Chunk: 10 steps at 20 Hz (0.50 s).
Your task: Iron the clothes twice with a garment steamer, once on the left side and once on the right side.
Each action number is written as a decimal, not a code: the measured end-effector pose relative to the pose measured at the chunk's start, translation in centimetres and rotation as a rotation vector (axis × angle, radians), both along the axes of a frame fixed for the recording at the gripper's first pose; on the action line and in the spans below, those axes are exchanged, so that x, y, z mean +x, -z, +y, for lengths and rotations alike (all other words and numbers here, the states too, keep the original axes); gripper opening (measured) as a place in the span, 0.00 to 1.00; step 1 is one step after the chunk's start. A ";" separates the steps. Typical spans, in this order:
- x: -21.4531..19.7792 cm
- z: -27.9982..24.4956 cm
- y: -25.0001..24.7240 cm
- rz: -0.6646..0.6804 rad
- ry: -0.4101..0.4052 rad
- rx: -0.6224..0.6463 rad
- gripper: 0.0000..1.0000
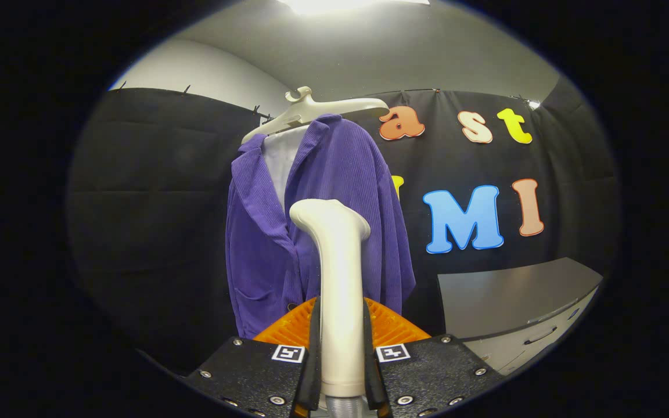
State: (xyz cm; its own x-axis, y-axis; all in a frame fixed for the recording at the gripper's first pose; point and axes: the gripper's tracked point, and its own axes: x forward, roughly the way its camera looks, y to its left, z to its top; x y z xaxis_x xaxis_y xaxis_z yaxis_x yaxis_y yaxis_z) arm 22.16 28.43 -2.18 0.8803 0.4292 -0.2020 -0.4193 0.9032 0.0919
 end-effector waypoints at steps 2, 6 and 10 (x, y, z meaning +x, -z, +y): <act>-0.5 0.1 1.4 0.020 0.003 -0.006 0.30; -1.7 0.5 4.0 0.070 0.000 -0.019 0.30; -3.1 0.4 6.9 0.124 -0.003 -0.011 0.30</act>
